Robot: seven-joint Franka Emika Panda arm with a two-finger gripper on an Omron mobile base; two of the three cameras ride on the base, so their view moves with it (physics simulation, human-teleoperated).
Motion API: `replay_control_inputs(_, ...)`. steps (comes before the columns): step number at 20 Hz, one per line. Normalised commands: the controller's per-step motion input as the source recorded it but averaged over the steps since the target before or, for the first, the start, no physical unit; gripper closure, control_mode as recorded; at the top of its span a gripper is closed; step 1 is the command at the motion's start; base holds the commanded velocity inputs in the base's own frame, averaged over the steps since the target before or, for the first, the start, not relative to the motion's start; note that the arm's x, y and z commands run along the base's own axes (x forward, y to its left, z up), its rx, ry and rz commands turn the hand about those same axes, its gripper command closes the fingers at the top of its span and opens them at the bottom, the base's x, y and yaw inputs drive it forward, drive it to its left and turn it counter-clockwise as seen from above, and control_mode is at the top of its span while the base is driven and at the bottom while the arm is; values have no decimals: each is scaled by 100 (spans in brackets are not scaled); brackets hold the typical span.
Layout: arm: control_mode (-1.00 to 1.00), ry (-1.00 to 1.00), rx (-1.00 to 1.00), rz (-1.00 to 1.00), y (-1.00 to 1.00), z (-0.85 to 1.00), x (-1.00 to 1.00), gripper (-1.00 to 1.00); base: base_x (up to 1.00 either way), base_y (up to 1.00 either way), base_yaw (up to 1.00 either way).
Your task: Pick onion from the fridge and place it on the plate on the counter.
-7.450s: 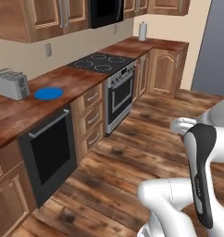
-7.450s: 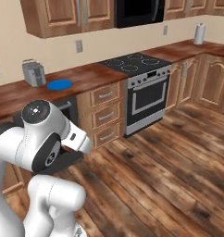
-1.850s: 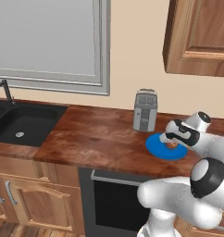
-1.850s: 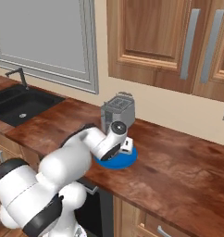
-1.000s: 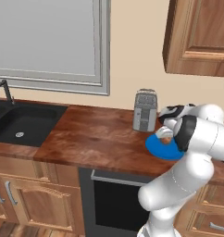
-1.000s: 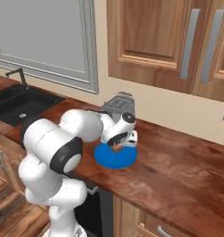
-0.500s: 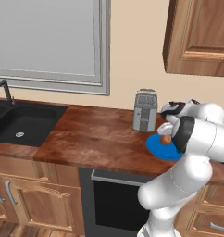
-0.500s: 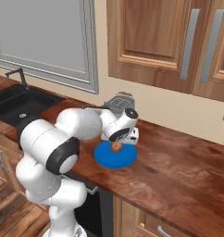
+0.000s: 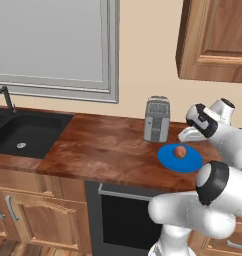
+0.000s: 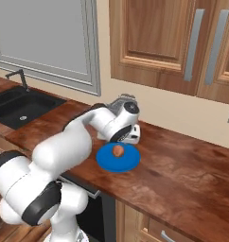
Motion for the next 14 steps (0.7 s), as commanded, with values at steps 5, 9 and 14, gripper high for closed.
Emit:
replay_control_inputs(5,-100,-12,-7,-3,0,57,-100,-100,0,0,0)
replay_control_inputs(9,-100,-20,-20,-5,46,66,-100,-100,0,0,0)
replay_control_inputs(14,-100,-22,-30,0,85,66,-100,-100,0,0,0)
